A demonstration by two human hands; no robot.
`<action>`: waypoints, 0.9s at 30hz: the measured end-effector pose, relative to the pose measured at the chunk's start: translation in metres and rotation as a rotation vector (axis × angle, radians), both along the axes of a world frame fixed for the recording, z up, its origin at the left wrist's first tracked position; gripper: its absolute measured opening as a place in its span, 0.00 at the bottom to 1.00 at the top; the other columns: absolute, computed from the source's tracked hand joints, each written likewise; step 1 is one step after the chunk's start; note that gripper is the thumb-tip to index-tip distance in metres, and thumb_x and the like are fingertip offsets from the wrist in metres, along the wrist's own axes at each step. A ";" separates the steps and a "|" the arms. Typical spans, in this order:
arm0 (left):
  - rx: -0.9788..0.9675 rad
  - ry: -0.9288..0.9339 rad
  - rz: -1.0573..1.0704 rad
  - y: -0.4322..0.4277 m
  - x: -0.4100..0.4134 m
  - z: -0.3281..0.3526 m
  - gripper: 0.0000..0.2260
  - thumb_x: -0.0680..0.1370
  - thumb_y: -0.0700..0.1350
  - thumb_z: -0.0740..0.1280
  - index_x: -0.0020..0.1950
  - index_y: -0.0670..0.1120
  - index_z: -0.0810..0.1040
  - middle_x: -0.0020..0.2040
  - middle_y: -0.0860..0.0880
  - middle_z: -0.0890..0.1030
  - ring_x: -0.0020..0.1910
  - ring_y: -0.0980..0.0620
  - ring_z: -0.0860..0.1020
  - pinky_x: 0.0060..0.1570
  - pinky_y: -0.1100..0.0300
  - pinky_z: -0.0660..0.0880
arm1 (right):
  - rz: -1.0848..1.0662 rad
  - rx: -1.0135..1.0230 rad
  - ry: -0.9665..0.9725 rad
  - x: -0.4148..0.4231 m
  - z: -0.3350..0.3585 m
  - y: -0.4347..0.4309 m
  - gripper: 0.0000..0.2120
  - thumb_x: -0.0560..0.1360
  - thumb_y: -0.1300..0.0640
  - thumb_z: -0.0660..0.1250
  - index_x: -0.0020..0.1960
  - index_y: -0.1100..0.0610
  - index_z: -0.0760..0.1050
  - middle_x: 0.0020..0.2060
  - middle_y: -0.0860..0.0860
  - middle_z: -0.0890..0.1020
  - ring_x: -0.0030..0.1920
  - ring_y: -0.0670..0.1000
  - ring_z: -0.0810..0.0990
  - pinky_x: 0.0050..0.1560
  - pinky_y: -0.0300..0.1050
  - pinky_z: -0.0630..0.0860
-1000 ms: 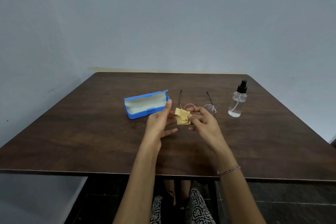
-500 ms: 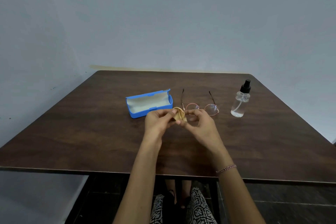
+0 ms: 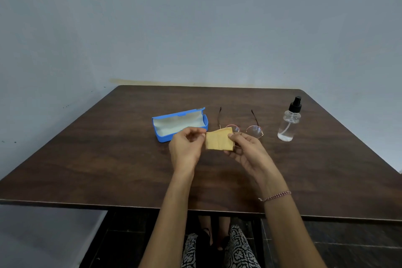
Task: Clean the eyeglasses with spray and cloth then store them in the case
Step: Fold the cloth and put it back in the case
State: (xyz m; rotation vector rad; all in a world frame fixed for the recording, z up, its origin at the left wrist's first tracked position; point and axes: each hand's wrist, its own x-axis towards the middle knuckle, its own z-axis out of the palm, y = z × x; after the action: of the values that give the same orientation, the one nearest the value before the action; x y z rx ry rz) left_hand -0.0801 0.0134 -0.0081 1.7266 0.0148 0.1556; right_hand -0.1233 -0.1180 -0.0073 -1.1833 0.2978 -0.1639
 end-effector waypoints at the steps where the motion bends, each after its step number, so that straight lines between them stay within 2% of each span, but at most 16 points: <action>1: 0.100 -0.084 0.072 0.000 -0.003 0.001 0.05 0.73 0.41 0.70 0.41 0.50 0.82 0.43 0.54 0.81 0.40 0.60 0.78 0.50 0.57 0.78 | -0.008 0.036 0.003 0.000 0.001 -0.001 0.04 0.77 0.64 0.62 0.45 0.62 0.75 0.40 0.56 0.79 0.40 0.49 0.78 0.33 0.37 0.79; 3: 0.229 -0.230 0.134 -0.001 -0.009 0.005 0.03 0.74 0.44 0.70 0.46 0.49 0.84 0.47 0.53 0.80 0.41 0.60 0.77 0.47 0.61 0.76 | -0.020 0.089 0.006 0.001 0.001 -0.001 0.03 0.77 0.64 0.64 0.47 0.63 0.75 0.40 0.56 0.81 0.39 0.49 0.80 0.33 0.38 0.80; 4: 0.239 -0.255 0.097 -0.002 -0.012 0.007 0.05 0.74 0.46 0.69 0.47 0.48 0.84 0.47 0.53 0.81 0.42 0.59 0.78 0.46 0.62 0.75 | -0.019 0.111 -0.001 0.001 0.002 -0.001 0.03 0.76 0.63 0.65 0.48 0.63 0.75 0.40 0.56 0.81 0.38 0.49 0.81 0.34 0.38 0.80; 8: 0.054 -0.115 -0.263 -0.008 -0.015 0.006 0.09 0.72 0.52 0.72 0.48 0.50 0.84 0.40 0.54 0.85 0.42 0.59 0.82 0.48 0.60 0.79 | -0.014 0.141 -0.082 0.003 0.005 0.004 0.06 0.76 0.61 0.65 0.44 0.63 0.78 0.36 0.55 0.83 0.34 0.47 0.82 0.35 0.38 0.80; 10: 0.055 -0.139 -0.322 -0.008 -0.012 0.001 0.10 0.69 0.50 0.75 0.50 0.50 0.84 0.41 0.54 0.85 0.44 0.59 0.83 0.50 0.60 0.79 | -0.017 0.108 -0.126 0.004 0.005 0.005 0.10 0.78 0.58 0.62 0.45 0.63 0.79 0.37 0.55 0.83 0.36 0.47 0.82 0.37 0.37 0.80; 13: -0.062 -0.149 -0.349 -0.007 -0.006 -0.005 0.08 0.72 0.39 0.73 0.50 0.47 0.83 0.43 0.52 0.85 0.46 0.57 0.82 0.52 0.61 0.77 | 0.015 0.068 -0.196 0.004 0.003 0.004 0.12 0.79 0.60 0.60 0.54 0.68 0.77 0.42 0.57 0.81 0.37 0.45 0.82 0.40 0.35 0.80; 15: -0.220 -0.094 -0.339 -0.007 -0.005 -0.004 0.08 0.74 0.35 0.68 0.52 0.41 0.82 0.43 0.50 0.84 0.45 0.55 0.82 0.51 0.62 0.78 | 0.045 -0.020 -0.225 0.004 0.001 0.005 0.13 0.78 0.64 0.61 0.59 0.69 0.74 0.43 0.57 0.80 0.38 0.44 0.82 0.41 0.33 0.78; 17: -0.355 -0.035 -0.341 -0.007 -0.004 -0.004 0.07 0.77 0.34 0.65 0.52 0.38 0.81 0.43 0.47 0.84 0.45 0.52 0.82 0.49 0.63 0.79 | 0.031 -0.180 -0.237 0.005 -0.001 0.006 0.14 0.75 0.66 0.65 0.60 0.67 0.74 0.47 0.57 0.81 0.40 0.42 0.82 0.42 0.32 0.77; 19: -0.421 -0.003 -0.358 -0.007 -0.006 -0.002 0.07 0.78 0.35 0.64 0.46 0.38 0.82 0.43 0.44 0.84 0.46 0.50 0.83 0.50 0.61 0.79 | -0.045 -0.427 -0.246 0.006 -0.003 0.009 0.17 0.71 0.65 0.71 0.60 0.62 0.76 0.50 0.55 0.81 0.44 0.43 0.80 0.49 0.34 0.76; 21: -0.431 0.005 -0.361 -0.007 -0.007 -0.002 0.10 0.78 0.37 0.63 0.41 0.39 0.81 0.40 0.45 0.84 0.45 0.50 0.83 0.50 0.60 0.79 | -0.108 -0.624 -0.254 0.006 -0.003 0.013 0.19 0.68 0.62 0.75 0.59 0.59 0.78 0.48 0.50 0.79 0.44 0.41 0.77 0.50 0.34 0.75; 23: -0.424 0.004 -0.351 -0.006 -0.007 -0.002 0.12 0.79 0.38 0.63 0.37 0.41 0.81 0.37 0.48 0.84 0.43 0.52 0.83 0.48 0.61 0.79 | -0.144 -0.696 -0.246 0.005 -0.003 0.016 0.20 0.67 0.58 0.76 0.58 0.56 0.79 0.46 0.46 0.76 0.43 0.39 0.76 0.48 0.31 0.74; 27: -0.434 0.004 -0.343 -0.003 -0.006 0.001 0.11 0.79 0.37 0.62 0.41 0.40 0.81 0.41 0.45 0.84 0.45 0.50 0.83 0.48 0.62 0.80 | -0.173 -0.684 -0.212 0.005 -0.001 0.019 0.13 0.66 0.48 0.75 0.49 0.49 0.81 0.45 0.45 0.77 0.41 0.43 0.78 0.49 0.42 0.78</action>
State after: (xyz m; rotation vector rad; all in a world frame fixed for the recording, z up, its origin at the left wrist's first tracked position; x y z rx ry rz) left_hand -0.0866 0.0106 -0.0068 1.2732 -0.2286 -0.0997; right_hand -0.1187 -0.0988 -0.0085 -1.7994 0.1557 -0.5717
